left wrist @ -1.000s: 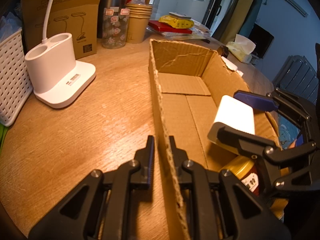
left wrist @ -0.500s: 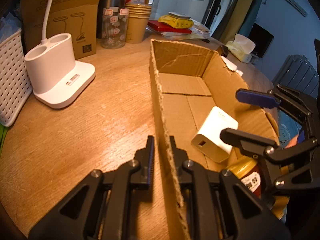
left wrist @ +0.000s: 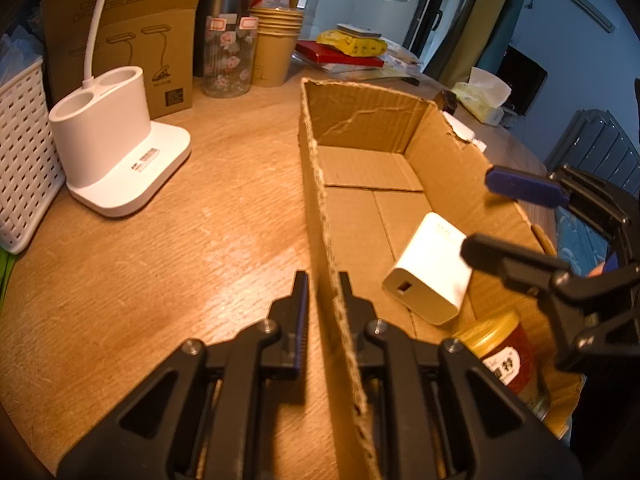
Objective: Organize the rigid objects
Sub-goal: 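Move the right tool back to the black flashlight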
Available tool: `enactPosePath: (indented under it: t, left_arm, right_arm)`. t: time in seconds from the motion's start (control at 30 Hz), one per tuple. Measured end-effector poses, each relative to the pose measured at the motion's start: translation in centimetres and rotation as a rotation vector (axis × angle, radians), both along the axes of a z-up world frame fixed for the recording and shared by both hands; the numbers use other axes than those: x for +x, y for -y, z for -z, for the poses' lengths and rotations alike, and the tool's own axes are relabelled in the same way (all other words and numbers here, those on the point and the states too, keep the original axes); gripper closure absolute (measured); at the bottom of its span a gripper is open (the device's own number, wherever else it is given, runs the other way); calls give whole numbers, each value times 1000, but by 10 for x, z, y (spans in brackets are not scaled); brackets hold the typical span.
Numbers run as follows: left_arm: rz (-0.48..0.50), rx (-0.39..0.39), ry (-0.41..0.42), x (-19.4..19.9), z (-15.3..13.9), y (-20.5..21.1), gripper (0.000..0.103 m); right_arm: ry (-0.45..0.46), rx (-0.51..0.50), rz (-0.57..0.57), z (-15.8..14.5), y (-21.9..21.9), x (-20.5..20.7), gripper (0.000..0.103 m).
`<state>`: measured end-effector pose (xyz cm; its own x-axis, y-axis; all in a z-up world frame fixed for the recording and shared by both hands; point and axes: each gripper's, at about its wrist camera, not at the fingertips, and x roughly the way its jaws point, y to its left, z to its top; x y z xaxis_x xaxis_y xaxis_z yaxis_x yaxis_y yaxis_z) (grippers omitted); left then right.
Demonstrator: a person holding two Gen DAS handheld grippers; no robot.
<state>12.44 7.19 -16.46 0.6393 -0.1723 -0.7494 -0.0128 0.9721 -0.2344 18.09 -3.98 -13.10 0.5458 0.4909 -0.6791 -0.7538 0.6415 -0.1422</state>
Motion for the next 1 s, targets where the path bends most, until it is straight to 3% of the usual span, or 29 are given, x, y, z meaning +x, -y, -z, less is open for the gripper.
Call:
enactPosePath:
  t: [0.63,1.0]
  left_arm:
    - [0,0,-1,0,0,0,88]
    - [0,0,-1,0,0,0,88]
  right_arm:
    - [34,79,153,-21,61,18,39]
    - [28,87,294,-9,106,46,39]
